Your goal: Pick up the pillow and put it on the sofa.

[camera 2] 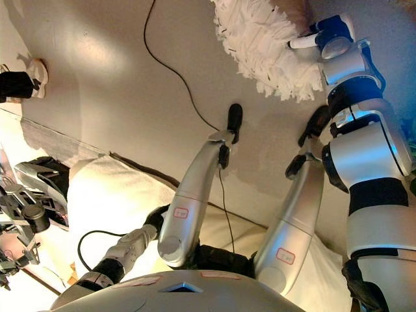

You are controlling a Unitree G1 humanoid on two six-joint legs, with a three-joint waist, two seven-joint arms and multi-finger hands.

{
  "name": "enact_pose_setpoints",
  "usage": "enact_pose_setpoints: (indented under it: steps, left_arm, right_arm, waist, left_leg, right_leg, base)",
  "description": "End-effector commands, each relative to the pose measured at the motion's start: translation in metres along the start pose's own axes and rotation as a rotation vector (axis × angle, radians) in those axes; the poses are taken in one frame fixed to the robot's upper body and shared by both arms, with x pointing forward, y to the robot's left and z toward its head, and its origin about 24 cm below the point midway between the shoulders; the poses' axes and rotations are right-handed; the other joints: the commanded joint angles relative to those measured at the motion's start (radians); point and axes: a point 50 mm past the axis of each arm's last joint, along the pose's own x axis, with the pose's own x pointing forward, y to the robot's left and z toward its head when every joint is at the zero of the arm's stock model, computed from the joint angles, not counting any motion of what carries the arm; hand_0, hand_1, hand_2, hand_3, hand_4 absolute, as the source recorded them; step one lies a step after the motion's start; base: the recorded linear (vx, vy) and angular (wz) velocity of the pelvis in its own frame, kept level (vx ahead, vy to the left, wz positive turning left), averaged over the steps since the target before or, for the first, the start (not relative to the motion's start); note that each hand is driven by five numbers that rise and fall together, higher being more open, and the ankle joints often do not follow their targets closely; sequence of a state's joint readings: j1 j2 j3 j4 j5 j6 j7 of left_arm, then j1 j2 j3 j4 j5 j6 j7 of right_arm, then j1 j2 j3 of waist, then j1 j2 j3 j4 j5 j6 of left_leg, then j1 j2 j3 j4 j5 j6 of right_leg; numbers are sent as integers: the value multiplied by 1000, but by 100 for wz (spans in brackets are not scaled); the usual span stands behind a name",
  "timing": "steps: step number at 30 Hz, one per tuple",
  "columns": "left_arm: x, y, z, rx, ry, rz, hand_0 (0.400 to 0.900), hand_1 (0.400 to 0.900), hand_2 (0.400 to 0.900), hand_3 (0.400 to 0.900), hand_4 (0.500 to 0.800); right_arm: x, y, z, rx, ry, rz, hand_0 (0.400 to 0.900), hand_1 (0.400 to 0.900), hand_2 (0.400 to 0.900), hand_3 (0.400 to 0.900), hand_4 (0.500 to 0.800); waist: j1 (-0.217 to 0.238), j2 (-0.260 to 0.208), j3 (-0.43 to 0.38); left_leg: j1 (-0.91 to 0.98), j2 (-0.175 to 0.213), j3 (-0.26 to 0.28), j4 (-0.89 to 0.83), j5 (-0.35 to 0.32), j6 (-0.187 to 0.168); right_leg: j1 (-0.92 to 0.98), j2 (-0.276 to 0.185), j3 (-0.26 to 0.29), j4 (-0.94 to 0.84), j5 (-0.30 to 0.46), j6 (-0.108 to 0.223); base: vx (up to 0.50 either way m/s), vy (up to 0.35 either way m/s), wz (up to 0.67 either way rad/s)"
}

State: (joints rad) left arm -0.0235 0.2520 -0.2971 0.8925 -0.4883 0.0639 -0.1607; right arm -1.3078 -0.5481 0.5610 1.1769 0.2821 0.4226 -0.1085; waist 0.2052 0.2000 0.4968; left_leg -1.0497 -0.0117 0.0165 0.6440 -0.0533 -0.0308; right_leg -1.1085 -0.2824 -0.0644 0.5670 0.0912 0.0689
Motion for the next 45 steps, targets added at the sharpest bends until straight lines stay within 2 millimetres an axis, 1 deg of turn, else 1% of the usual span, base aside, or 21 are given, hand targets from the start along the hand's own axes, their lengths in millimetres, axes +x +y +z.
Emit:
enact_pose_setpoints:
  steps: [1, 9, 13, 17, 21, 24, 25, 26, 29, 31, 36, 38, 40, 45]
  left_arm:
    - [-4, 24, -11, -48, 87, 120, 900, 900, 900, 900, 800]
    - [2, 23, 7, -66, 80, 135, 900, 900, 900, 900, 800]
    - [2, 25, 14, -59, 77, 152, 900, 900, 900, 900, 800]
    - [3, 28, 19, -57, 80, 171, 900, 900, 900, 900, 800]
    - [3, 32, 21, -50, 98, 205, 900, 900, 900, 900, 800]
    - [1, 37, 22, -45, 107, 225, 900, 900, 900, 900, 800]
    - [1, 39, 25, -42, 108, 240, 900, 900, 900, 900, 800]
    - [1, 41, 25, -42, 113, 247, 900, 900, 900, 900, 800]
    - [-2, 48, 27, -36, 137, 289, 900, 900, 900, 900, 800]
    - [-4, 54, 27, -32, 146, 312, 900, 900, 900, 900, 800]
    - [-12, 67, 14, -27, 204, 372, 900, 900, 900, 900, 800]
    - [-14, 70, 9, -28, 222, 383, 900, 900, 900, 900, 800]
    - [-17, 74, 0, -29, 255, 407, 900, 900, 900, 900, 800]
    - [-26, 83, -21, -28, 333, 441, 900, 900, 900, 900, 800]
  right_arm:
    - [-11, 11, 43, 18, -183, 34, 400, 400, 400, 400, 500]
    - [-13, 16, 45, 23, -216, 57, 400, 400, 400, 400, 500]
    - [-13, 20, 44, 40, -238, 90, 400, 400, 400, 400, 500]
    - [-13, 26, 38, 28, -256, 117, 400, 400, 400, 400, 500]
    - [-13, 32, 31, -22, -297, 160, 400, 400, 400, 400, 500]
    - [-15, 35, 29, -21, -321, 184, 400, 400, 400, 400, 500]
    - [-16, 35, 29, -23, -334, 190, 400, 400, 400, 400, 500]
    - [-16, 35, 28, -23, -337, 196, 400, 400, 400, 400, 500]
    - [-19, 38, 20, -32, -351, 233, 400, 400, 400, 400, 500]
    - [-21, 40, 16, -40, -358, 254, 400, 400, 400, 400, 500]
    - [-28, 47, 2, -90, -379, 326, 400, 400, 400, 400, 500]
    - [-30, 46, -2, -112, -391, 341, 400, 400, 400, 400, 500]
    - [-32, 42, -7, -126, -405, 360, 400, 400, 400, 400, 500]
    - [-36, 27, -8, -152, -441, 390, 400, 400, 400, 400, 500]
  waist:
    - [10, 44, 23]
    - [-10, 18, 23]
    - [-20, -5, 23]
    - [-32, -29, 23]
    - [-50, -68, 23]
    - [-60, -90, 23]
    - [-68, -107, 23]
    - [-70, -112, 23]
    - [-75, -150, 23]
    - [-75, -171, 9]
    - [-85, -221, -67]
    - [-88, -233, -89]
    - [-91, -250, -121]
    - [-96, -283, -191]
  left_leg:
    - [5, 33, -49, -46, -32, -3]
    - [25, 41, -44, -36, -48, -3]
    - [75, 49, -34, -54, -52, -6]
    - [150, 57, -21, -84, -54, -10]
    - [282, 56, 1, -137, -57, -13]
    - [356, 59, 16, -159, -62, -20]
    - [381, 58, 29, -182, -31, -16]
    - [399, 59, 31, -186, -32, -16]
    - [519, 73, 48, -210, -42, -18]
    - [568, 83, 58, -225, -44, -20]
    - [685, 108, 71, -288, -43, -28]
    - [715, 109, 72, -309, -40, -30]
    - [759, 116, 73, -340, -37, -33]
    - [856, 126, 77, -418, -28, -39]
  right_leg:
    - [19, 19, 17, 93, -184, -2]
    - [45, 23, 11, 84, -181, -2]
    - [100, 25, -11, 43, -168, 1]
    - [177, 28, -34, -11, -152, 8]
    - [316, 29, -64, -111, -123, 21]
    - [397, 32, -77, -153, -113, 28]
    - [428, 25, -88, -188, -80, 23]
    - [446, 25, -90, -195, -79, 25]
    - [572, 19, -106, -230, -81, 33]
    - [628, 15, -117, -251, -81, 38]
    - [763, 32, -135, -336, -72, 46]
    - [797, 40, -136, -358, -70, 47]
    - [849, 53, -139, -387, -73, 47]
    - [954, 77, -141, -450, -77, 52]
  base:
    - [-12, -12, -4]
    - [-6, -7, -5]
    - [7, -27, -11]
    - [31, -33, -13]
    - [58, -50, -11]
    - [42, -54, -6]
    - [1, -59, -3]
    - [23, -74, -5]
    - [124, -96, -11]
    - [128, -115, -5]
    - [181, -123, -3]
    - [170, -93, -5]
    - [183, -103, -5]
    - [188, -70, -3]
